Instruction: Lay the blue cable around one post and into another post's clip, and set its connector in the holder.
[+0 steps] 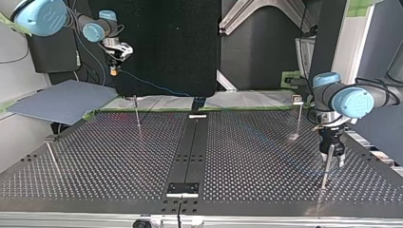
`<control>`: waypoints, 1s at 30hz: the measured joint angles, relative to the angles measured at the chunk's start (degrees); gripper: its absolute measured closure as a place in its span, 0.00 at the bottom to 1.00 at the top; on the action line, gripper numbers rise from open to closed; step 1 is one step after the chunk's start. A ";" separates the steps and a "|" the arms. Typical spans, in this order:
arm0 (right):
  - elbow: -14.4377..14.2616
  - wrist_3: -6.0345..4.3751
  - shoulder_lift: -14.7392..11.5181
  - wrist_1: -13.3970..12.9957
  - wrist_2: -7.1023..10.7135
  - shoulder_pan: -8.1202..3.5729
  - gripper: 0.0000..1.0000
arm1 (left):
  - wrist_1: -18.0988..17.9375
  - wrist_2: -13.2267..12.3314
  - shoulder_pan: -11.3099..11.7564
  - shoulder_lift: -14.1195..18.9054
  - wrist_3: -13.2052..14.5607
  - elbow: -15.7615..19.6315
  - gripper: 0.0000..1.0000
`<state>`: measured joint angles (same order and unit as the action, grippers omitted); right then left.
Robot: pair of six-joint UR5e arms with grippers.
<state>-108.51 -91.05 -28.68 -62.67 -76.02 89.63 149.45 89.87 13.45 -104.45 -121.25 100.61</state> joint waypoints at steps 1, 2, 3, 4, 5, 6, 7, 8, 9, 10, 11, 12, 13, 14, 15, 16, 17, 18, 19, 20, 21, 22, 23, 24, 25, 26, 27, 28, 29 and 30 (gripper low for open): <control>0.03 0.16 -0.25 0.08 0.02 0.09 0.99 | 0.02 -0.06 -0.03 0.00 -0.02 0.00 0.00; 0.05 0.31 -0.64 0.15 0.04 0.21 0.99 | 0.05 -0.17 -0.08 0.00 -0.05 0.00 0.00; 0.05 0.39 -0.95 0.21 0.03 0.29 0.99 | 0.06 -0.30 -0.11 0.00 -0.08 0.00 0.00; 0.06 0.43 -1.27 0.25 0.02 0.38 0.99 | 0.06 -0.42 -0.12 0.00 -0.13 0.00 0.00; 0.06 0.46 -1.75 0.28 0.02 0.51 0.99 | 0.07 -0.55 -0.13 0.00 -0.22 0.00 0.00; 0.07 0.45 -2.10 0.31 0.01 0.61 0.99 | 0.07 -0.63 -0.14 0.01 -0.28 0.00 0.00; 0.07 0.43 -2.43 0.32 -0.01 0.70 0.99 | 0.07 -0.68 -0.15 0.01 -0.34 0.00 0.00; 0.08 0.39 -2.80 0.33 -0.04 0.79 0.99 | 0.07 -0.73 -0.14 0.00 -0.41 0.00 0.00; 0.08 0.34 -3.04 0.34 -0.06 0.84 0.99 | 0.07 -0.75 -0.14 -0.01 -0.46 0.00 0.00; 0.08 0.29 -3.24 0.35 -0.07 0.89 0.99 | 0.07 -0.76 -0.14 -0.01 -0.49 0.00 0.00; 0.08 0.24 -3.47 0.35 -0.07 0.94 0.99 | 0.07 -0.77 -0.14 0.00 -0.52 0.00 0.00; 0.08 0.22 -3.63 0.35 -0.06 0.97 0.99 | 0.08 -0.78 -0.14 0.00 -0.53 0.00 0.00; 0.08 0.20 -3.77 0.35 -0.06 0.99 0.99 | 0.08 -0.78 -0.15 0.00 -0.54 0.00 0.00; 0.08 0.18 -3.91 0.33 -0.06 1.01 0.99 | 0.09 -0.79 -0.16 0.00 -0.55 0.00 0.00; 0.08 0.18 -3.99 0.31 -0.09 1.01 0.99 | 0.09 -0.79 -0.17 0.00 -0.55 0.00 0.00; 0.09 0.17 -4.04 0.30 -0.13 1.01 0.99 | 0.11 -0.79 -0.18 0.00 -0.55 0.00 0.00; 0.09 0.16 -4.09 0.27 -0.20 1.02 0.99 | 0.12 -0.79 -0.20 0.00 -0.56 0.00 0.00; 0.09 0.14 -4.11 0.23 -0.25 1.02 0.99 | 0.13 -0.79 -0.22 0.00 -0.56 0.00 0.00; 0.09 0.11 -4.12 0.17 -0.29 1.01 0.99 | 0.13 -0.79 -0.24 0.00 -0.56 0.00 0.00; 0.09 0.05 -4.14 0.07 -0.38 1.00 0.99 | 0.14 -0.79 -0.25 0.00 -0.56 0.00 0.00; 0.09 -0.01 -4.14 0.00 -0.46 0.99 0.99 | 0.14 -0.79 -0.26 0.00 -0.56 0.00 0.00; 0.09 -0.06 -4.14 -0.07 -0.55 0.99 0.99 | 0.15 -0.79 -0.26 0.00 -0.56 0.00 0.00; 0.09 -0.11 -4.15 -0.17 -0.74 1.00 0.99 | 0.15 -0.79 -0.27 0.00 -0.56 0.00 0.00; 0.09 -0.15 -4.15 -0.26 -0.95 0.99 0.99 | 0.15 -0.79 -0.27 0.00 -0.56 0.00 0.00; 0.09 -0.19 -4.15 -0.36 -1.20 0.98 0.99 | 0.15 -0.80 -0.27 0.00 -0.56 0.00 0.00; 0.09 -0.27 -4.14 -0.49 -1.53 0.93 0.99 | 0.15 -0.79 -0.28 0.00 -0.56 0.00 0.00; 0.09 -0.33 -4.13 -0.55 -1.80 0.91 0.99 | 0.15 -0.80 -0.29 0.01 -0.56 0.00 0.00; 0.09 -0.36 -4.12 -0.61 -2.09 0.90 0.99 | 0.15 -0.79 -0.31 0.00 -0.56 0.00 0.00; 0.09 -0.40 -4.11 -0.68 -2.40 0.89 0.99 | 0.13 -0.79 -0.33 0.00 -0.56 0.00 0.00; 0.09 -0.41 -4.10 -0.74 -2.56 0.91 0.99 | 0.12 -0.79 -0.34 0.00 -0.56 0.00 0.00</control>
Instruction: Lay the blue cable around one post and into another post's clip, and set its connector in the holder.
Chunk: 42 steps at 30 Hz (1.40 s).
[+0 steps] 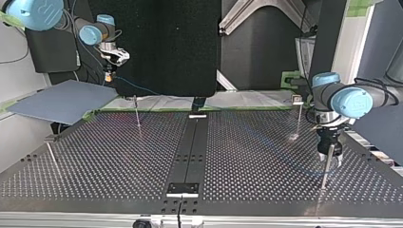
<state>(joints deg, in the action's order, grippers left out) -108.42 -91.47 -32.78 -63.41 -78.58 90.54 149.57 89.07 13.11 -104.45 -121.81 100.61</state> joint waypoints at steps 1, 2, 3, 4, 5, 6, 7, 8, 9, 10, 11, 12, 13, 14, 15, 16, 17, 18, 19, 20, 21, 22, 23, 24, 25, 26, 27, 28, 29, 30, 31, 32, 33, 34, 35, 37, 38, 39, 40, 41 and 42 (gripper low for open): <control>0.00 0.01 0.01 -0.06 -0.11 0.03 0.99 | -0.02 0.00 -0.01 0.00 0.00 -0.01 0.00; 0.00 0.01 0.02 -0.15 -0.18 0.05 0.99 | -0.03 0.00 -0.01 0.00 0.00 -0.01 0.00; 0.00 0.02 0.02 -0.23 -0.17 0.08 0.99 | -0.04 0.00 -0.01 0.00 0.00 -0.01 0.00; 0.00 0.01 0.03 -0.36 -0.12 0.12 0.99 | -0.04 0.00 -0.01 0.00 0.00 -0.01 0.00; 0.00 0.00 0.02 -0.60 0.04 0.15 0.99 | -0.05 0.00 -0.01 -0.01 0.00 -0.01 0.00; 0.00 0.02 0.02 -0.78 0.21 0.17 0.99 | -0.05 0.00 -0.02 -0.01 0.00 0.00 0.00; 0.01 0.04 0.03 -0.95 0.43 0.20 0.99 | -0.04 0.00 -0.02 0.00 0.00 0.00 0.00; 0.02 0.09 0.03 -1.18 0.76 0.24 0.99 | -0.03 0.00 -0.02 0.00 0.00 0.00 0.00; 0.04 0.13 0.03 -1.33 1.07 0.28 0.99 | -0.02 0.00 -0.02 0.00 0.00 0.00 0.00; 0.08 0.18 0.02 -1.47 1.42 0.33 0.99 | -0.02 0.00 -0.02 0.00 0.00 0.00 0.00; 0.13 0.28 0.02 -1.63 1.94 0.44 0.99 | -0.01 0.00 -0.03 0.00 0.00 0.00 0.00; 0.18 0.38 0.03 -1.74 2.30 0.53 0.99 | -0.01 0.00 -0.03 0.00 0.00 0.00 0.00; 0.24 0.47 0.03 -1.83 2.62 0.63 0.99 | -0.01 0.00 -0.03 0.00 0.00 0.00 0.00; 0.35 0.58 0.03 -1.90 2.93 0.77 0.99 | -0.02 0.00 -0.03 0.00 0.00 0.00 0.00; 0.45 0.63 0.03 -1.91 3.10 0.87 0.99 | -0.03 0.00 -0.03 0.00 0.00 0.00 0.00; 0.54 0.65 0.03 -1.91 3.23 0.97 0.99 | -0.02 0.00 -0.03 0.00 0.00 0.00 0.00; 0.64 0.66 0.03 -1.92 3.34 1.08 0.99 | -0.01 0.00 -0.03 0.00 0.00 0.00 0.00; 0.71 0.67 0.03 -1.89 3.40 1.14 0.99 | 0.00 0.01 -0.03 0.00 0.00 0.00 0.00; 0.76 0.67 0.03 -1.88 3.43 1.18 0.99 | 0.01 0.02 -0.03 0.00 0.00 0.00 0.00; 0.81 0.67 0.03 -1.86 3.47 1.21 0.99 | 0.04 0.04 -0.03 0.00 0.00 0.00 0.00; 0.83 0.67 0.03 -1.84 3.48 1.23 0.99 | 0.09 0.05 -0.02 0.00 -0.01 0.00 0.00; 0.84 0.67 0.03 -1.83 3.49 1.24 0.99 | 0.20 0.06 0.01 0.01 -0.08 0.00 0.00; 0.85 0.67 0.03 -1.83 3.50 1.25 0.99 | 0.43 0.04 0.09 0.00 -0.26 0.00 0.00; 0.85 0.66 0.03 -1.82 3.50 1.28 0.99 | 0.67 0.01 0.17 0.00 -0.46 0.00 0.00; 0.85 0.64 0.03 -1.82 3.52 1.34 0.99 | 0.96 -0.01 0.27 0.01 -0.73 0.00 0.00; 0.86 0.62 0.03 -1.82 3.55 1.47 0.99 | 1.41 -0.04 0.43 0.00 -1.17 0.00 0.00; 0.86 0.61 0.03 -1.81 3.56 1.55 0.99 | 1.67 -0.08 0.55 0.00 -1.58 0.00 0.00; 0.87 0.60 0.02 -1.81 3.57 1.63 0.99 | 1.88 -0.16 0.69 0.02 -2.04 0.00 0.00; 0.87 0.59 0.02 -1.81 3.58 1.72 0.99 | 2.06 -0.32 0.84 0.04 -2.63 0.00 0.00; 0.87 0.59 0.02 -1.80 3.59 1.77 0.99 | 2.13 -0.49 0.95 0.04 -3.04 0.00 0.00; 0.87 0.58 0.02 -1.77 3.59 1.83 0.99 | 2.18 -0.71 1.05 0.04 -3.45 0.00 0.00; 0.88 0.58 0.02 -1.73 3.59 1.89 0.99 | 2.19 -1.11 1.17 0.02 -4.01 0.00 0.00; 0.87 0.58 0.03 -1.68 3.60 1.95 0.99 | 2.15 -1.45 1.27 0.02 -4.44 0.00 0.00; 0.87 0.59 0.02 -1.63 3.60 2.00 0.99 | 2.07 -1.86 1.37 0.02 -4.90 0.00 0.00; 0.87 0.61 0.02 -1.56 3.60 2.05 0.99 | 1.92 -2.49 1.53 0.02 -5.57 0.00 0.00; 0.87 0.63 0.02 -1.47 3.60 2.13 0.99 | 1.76 -3.48 1.77 0.03 -6.59 0.00 0.00; 0.87 0.64 0.02 -1.44 3.60 2.18 0.99 | 1.59 -4.19 1.94 0.04 -7.32 0.00 0.00; 0.88 0.64 0.02 -1.40 3.60 2.21 0.99 | 1.41 -4.73 2.07 0.05 -7.87 0.00 0.00; 0.87 0.65 0.02 -1.37 3.60 2.25 0.99 | 1.23 -5.27 2.20 0.06 -8.41 0.00 0.00; 0.87 0.65 0.02 -1.34 3.60 2.30 0.99 | 1.05 -5.98 2.37 0.07 -9.12 0.00 0.00; 0.88 0.65 0.02 -1.32 3.60 2.33 0.99 | 0.96 -6.48 2.50 0.06 -9.63 0.03 0.00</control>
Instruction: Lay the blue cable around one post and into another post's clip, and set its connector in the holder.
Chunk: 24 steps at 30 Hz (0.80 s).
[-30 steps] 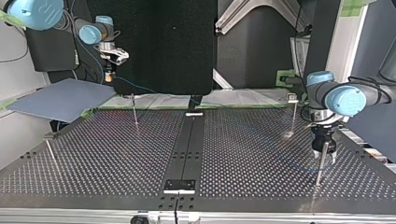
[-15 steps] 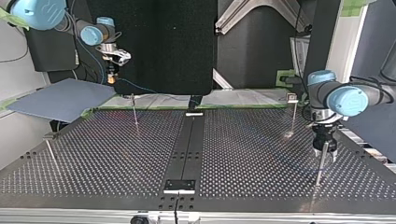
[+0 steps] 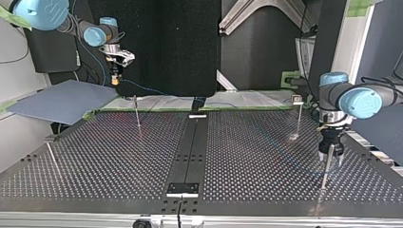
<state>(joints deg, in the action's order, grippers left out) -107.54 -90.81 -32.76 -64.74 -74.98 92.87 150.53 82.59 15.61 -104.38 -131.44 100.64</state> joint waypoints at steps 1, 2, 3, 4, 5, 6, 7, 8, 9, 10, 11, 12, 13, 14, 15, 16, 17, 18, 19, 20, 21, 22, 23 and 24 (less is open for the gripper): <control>0.00 0.00 0.00 0.01 0.00 0.03 0.99 | -0.07 -0.49 0.15 0.00 -0.49 0.06 0.00; 0.00 0.00 0.00 0.02 0.00 0.08 0.99 | -0.16 -1.15 0.35 0.00 -1.15 0.18 0.00; 0.00 0.00 0.00 0.03 0.00 0.11 0.99 | -0.24 -1.58 0.50 0.01 -1.64 0.30 0.00; 0.00 0.01 0.01 0.03 0.00 0.14 0.99 | -0.34 -1.92 0.64 0.01 -2.10 0.40 0.00; 0.00 0.03 0.00 0.03 0.00 0.18 0.99 | -0.50 -2.25 0.85 0.02 -2.68 0.56 0.00; 0.00 0.03 0.01 0.03 0.00 0.20 0.99 | -0.61 -2.47 1.03 0.02 -3.14 0.67 0.00; 0.00 0.04 0.01 0.04 0.00 0.22 0.99 | -0.70 -2.66 1.20 0.01 -3.63 0.77 0.00; 0.00 0.03 0.01 0.04 0.00 0.27 0.99 | -0.78 -2.85 1.41 0.00 -4.29 0.87 0.00; 0.00 0.03 0.00 0.04 0.00 0.30 0.99 | -0.81 -2.97 1.54 0.01 -4.80 0.92 0.00; 0.01 0.03 0.01 0.04 0.00 0.33 0.99 | -0.83 -3.06 1.66 0.02 -5.33 0.96 0.00; 0.02 0.04 0.01 0.04 0.00 0.36 0.99 | -0.83 -3.15 1.80 0.02 -6.06 1.01 0.00; 0.02 0.05 0.01 0.04 0.00 0.38 0.99 | -0.84 -3.20 1.89 0.02 -6.63 1.04 0.00; 0.02 0.05 0.01 0.04 0.00 0.39 0.99 | -0.83 -3.25 1.98 0.02 -7.17 1.06 0.00; 0.03 0.07 0.01 0.04 0.00 0.41 0.99 | -0.81 -3.30 2.10 0.02 -7.83 1.08 0.00; 0.03 0.07 0.01 0.04 0.00 0.42 0.99 | -0.80 -3.34 2.18 0.02 -8.29 1.09 0.00; 0.03 0.08 0.01 0.04 0.00 0.44 0.99 | -0.79 -3.42 2.26 0.02 -8.77 1.09 0.00; 0.02 0.08 0.01 0.05 0.00 0.48 0.99 | -0.78 -3.59 2.34 0.00 -9.42 1.09 0.00; 0.02 0.09 0.01 0.06 0.00 0.49 0.99 | -0.79 -3.74 2.40 0.00 -9.93 1.10 0.00; 0.03 0.09 0.01 0.07 0.00 0.51 0.99 | -0.78 -3.93 2.45 0.00 -10.45 1.12 0.00; 0.05 0.09 0.01 0.07 0.00 0.53 0.99 | -0.78 -4.23 2.50 0.00 -11.12 1.12 0.00; 0.05 0.09 0.01 0.06 0.00 0.55 0.99 | -0.77 -4.52 2.54 0.01 -11.62 1.13 0.00; 0.06 0.09 0.01 0.06 0.00 0.57 0.99 | -0.76 -4.87 2.57 0.01 -12.15 1.14 0.00; 0.06 0.09 0.01 0.05 0.00 0.58 0.99 | -0.76 -5.35 2.60 0.01 -12.83 1.16 0.00; 0.06 0.09 0.01 0.05 0.00 0.59 0.99 | -0.76 -5.71 2.62 0.02 -13.30 1.18 0.00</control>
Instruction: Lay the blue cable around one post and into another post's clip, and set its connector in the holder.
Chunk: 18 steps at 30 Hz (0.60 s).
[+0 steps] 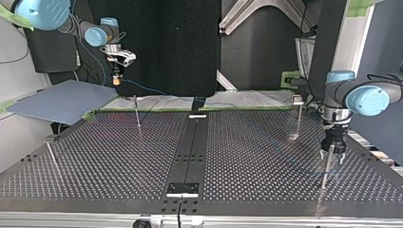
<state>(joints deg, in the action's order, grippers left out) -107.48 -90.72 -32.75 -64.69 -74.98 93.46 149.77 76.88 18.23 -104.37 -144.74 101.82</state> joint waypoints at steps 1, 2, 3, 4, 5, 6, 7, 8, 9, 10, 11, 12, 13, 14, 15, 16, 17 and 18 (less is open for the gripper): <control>0.00 0.00 0.00 0.00 0.00 0.02 0.99 | 0.00 -0.36 0.01 0.00 -0.45 0.00 0.00; 0.00 0.00 0.00 0.00 0.00 0.04 0.99 | -0.02 -0.85 0.03 0.00 -1.03 0.01 0.00; 0.00 0.00 0.00 -0.01 0.00 0.05 0.99 | -0.02 -1.24 0.05 0.01 -1.46 0.01 0.00; -0.01 0.00 0.00 -0.01 0.00 0.07 0.99 | -0.02 -1.62 0.08 0.00 -1.87 0.01 0.00; -0.01 0.00 0.00 -0.01 0.00 0.09 0.99 | -0.01 -2.14 0.13 0.01 -2.45 0.01 0.00; -0.02 0.00 0.00 0.00 0.00 0.11 0.99 | 0.01 -2.46 0.19 0.01 -2.86 0.03 0.00; -0.03 0.00 0.00 0.01 0.00 0.14 0.99 | 0.05 -2.71 0.26 0.01 -3.26 0.04 0.00; -0.03 0.00 0.00 0.03 0.00 0.16 0.99 | 0.09 -2.94 0.37 0.01 -3.86 0.10 0.00; -0.02 0.00 0.00 0.05 0.00 0.17 0.99 | 0.10 -3.05 0.47 0.01 -4.33 0.19 0.00; -0.02 0.00 0.00 0.06 0.00 0.17 0.99 | 0.10 -3.17 0.59 0.01 -4.79 0.33 0.00; -0.02 0.00 0.00 0.07 0.00 0.18 0.99 | 0.10 -3.32 0.75 0.01 -5.41 0.58 0.00; -0.02 0.00 0.00 0.07 0.00 0.18 0.99 | 0.09 -3.47 0.88 0.03 -5.88 0.81 0.00; -0.02 0.00 0.00 0.07 0.00 0.18 0.99 | 0.04 -3.65 1.01 0.04 -6.37 1.07 0.00; -0.03 0.00 0.00 0.08 0.00 0.18 0.99 | -0.07 -3.95 1.19 0.07 -7.06 1.42 0.00; -0.03 0.00 0.00 0.08 0.00 0.19 0.99 | -0.17 -4.23 1.31 0.07 -7.59 1.66 0.00; -0.03 0.00 0.00 0.08 0.00 0.19 0.99 | -0.24 -4.52 1.42 0.07 -8.12 1.86 0.00; -0.01 0.00 0.00 0.08 0.00 0.21 0.99 | -0.32 -4.91 1.54 0.09 -8.84 2.07 0.00; -0.01 0.00 0.00 0.08 0.00 0.21 0.99 | -0.36 -5.18 1.62 0.11 -9.38 2.18 0.00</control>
<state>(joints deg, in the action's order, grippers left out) -107.49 -90.72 -32.75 -64.61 -74.98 93.66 149.41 71.71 19.85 -104.25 -154.12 104.00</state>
